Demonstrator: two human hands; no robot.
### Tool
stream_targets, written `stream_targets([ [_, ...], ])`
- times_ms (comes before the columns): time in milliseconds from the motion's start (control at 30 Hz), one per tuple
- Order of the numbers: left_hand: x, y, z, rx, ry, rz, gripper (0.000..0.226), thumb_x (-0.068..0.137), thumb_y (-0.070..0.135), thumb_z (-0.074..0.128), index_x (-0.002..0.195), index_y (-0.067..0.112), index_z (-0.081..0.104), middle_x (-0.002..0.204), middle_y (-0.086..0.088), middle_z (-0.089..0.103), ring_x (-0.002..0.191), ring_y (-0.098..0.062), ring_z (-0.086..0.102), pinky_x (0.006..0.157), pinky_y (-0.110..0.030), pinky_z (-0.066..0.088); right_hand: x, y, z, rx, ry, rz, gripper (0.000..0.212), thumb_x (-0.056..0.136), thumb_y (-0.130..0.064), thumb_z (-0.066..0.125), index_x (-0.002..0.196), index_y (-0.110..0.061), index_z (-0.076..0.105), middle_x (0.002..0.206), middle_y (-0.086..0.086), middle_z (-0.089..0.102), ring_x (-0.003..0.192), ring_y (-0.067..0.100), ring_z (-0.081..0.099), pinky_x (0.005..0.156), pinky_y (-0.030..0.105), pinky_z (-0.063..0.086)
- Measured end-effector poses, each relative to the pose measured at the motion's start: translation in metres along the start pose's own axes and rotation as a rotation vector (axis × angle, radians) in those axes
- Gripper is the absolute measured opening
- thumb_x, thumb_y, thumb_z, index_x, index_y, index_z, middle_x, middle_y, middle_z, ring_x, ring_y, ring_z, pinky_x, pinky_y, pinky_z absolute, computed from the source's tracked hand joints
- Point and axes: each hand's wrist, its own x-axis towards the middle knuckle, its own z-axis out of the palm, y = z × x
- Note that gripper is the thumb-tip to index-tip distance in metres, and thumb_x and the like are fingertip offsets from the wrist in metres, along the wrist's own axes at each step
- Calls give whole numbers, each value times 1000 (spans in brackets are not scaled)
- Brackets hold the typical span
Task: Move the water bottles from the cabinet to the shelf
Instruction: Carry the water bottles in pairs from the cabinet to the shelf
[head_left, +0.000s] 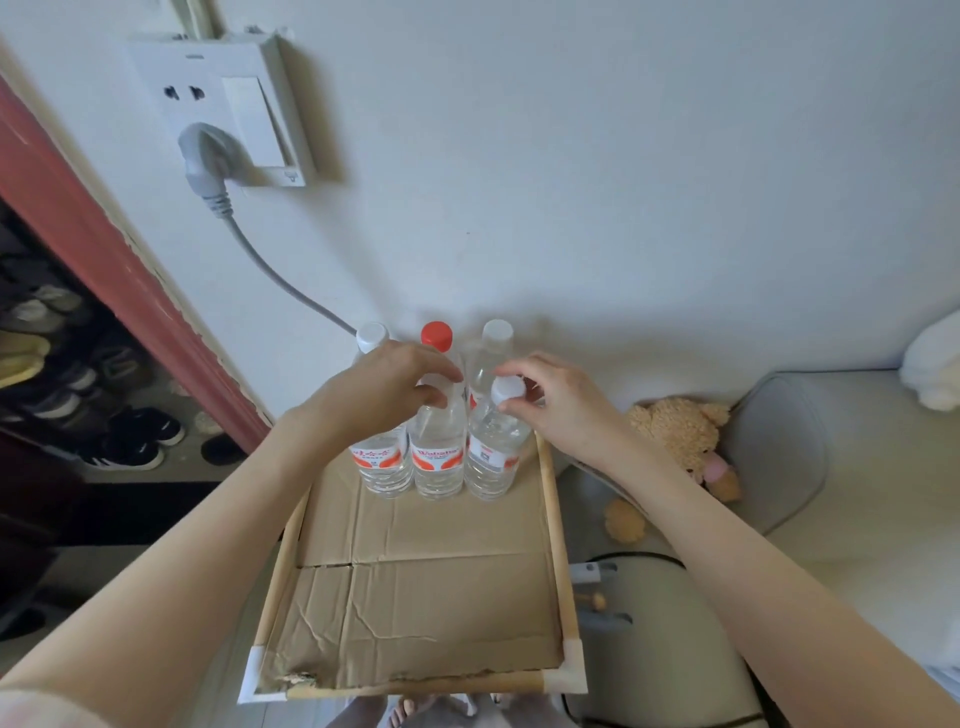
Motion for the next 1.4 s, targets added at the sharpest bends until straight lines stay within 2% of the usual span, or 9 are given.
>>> stream_targets([
  [200,-5,1,5,22,58,10,31,82,24,62,113,17,60,118,-1,57,107,-17,46,88,-32,38,-1,-4,0,-95,43,20,31,76,-30,70,95,-12,53,98,3,56,81,20,54,73,35,45],
  [367,-10,-5,1,27,-54,94,42,81,13,63,122,20,54,130,3,51,119,-17,41,96,-28,31,-7,-4,-4,-58,-98,-15,40,87,-17,56,125,-22,49,127,-5,53,91,18,57,84,33,47],
  [633,-7,-3,8,43,80,10,34,78,24,66,110,15,60,110,-2,57,101,-21,51,86,-41,42,-2,-9,-5,-88,-1,74,32,74,-27,72,97,-11,55,95,4,58,82,20,55,75,34,45],
  [733,-6,-1,8,41,98,-15,42,74,35,69,109,15,59,103,-1,56,96,-21,51,84,-41,43,-3,-8,-4,-94,-40,44,36,78,-26,67,109,-15,53,109,3,56,95,19,54,82,35,46],
  [833,-7,-4,5,12,-20,17,45,76,27,69,119,22,54,122,2,53,111,-18,46,90,-45,41,-5,-7,-4,-71,-132,5,42,85,-16,56,127,-23,48,128,-6,51,100,11,51,88,29,44],
  [967,-7,-7,2,21,-73,50,37,79,10,64,113,21,57,118,2,55,111,-19,46,91,-45,38,-1,-9,-6,-83,-100,52,32,84,-19,61,115,-19,56,110,-3,56,87,16,55,82,31,45],
  [1167,-2,-5,5,28,4,-29,35,76,24,68,108,16,58,104,1,54,98,-21,49,86,-44,42,2,-11,3,-168,73,101,40,70,-42,73,86,-11,52,84,0,54,75,18,49,65,32,40],
  [1267,-1,-4,6,25,54,-44,40,72,33,71,105,13,59,93,4,47,85,-15,45,82,-39,44,-1,-9,1,-123,-12,72,37,76,-36,69,103,-13,54,101,2,58,90,18,53,76,33,45],
  [1400,0,-3,6,14,-6,-20,44,73,34,70,112,19,57,111,1,54,96,-18,49,87,-42,43,-5,-6,-2,-86,-39,48,28,81,-23,62,108,-17,57,104,3,63,92,20,58,83,39,48],
])
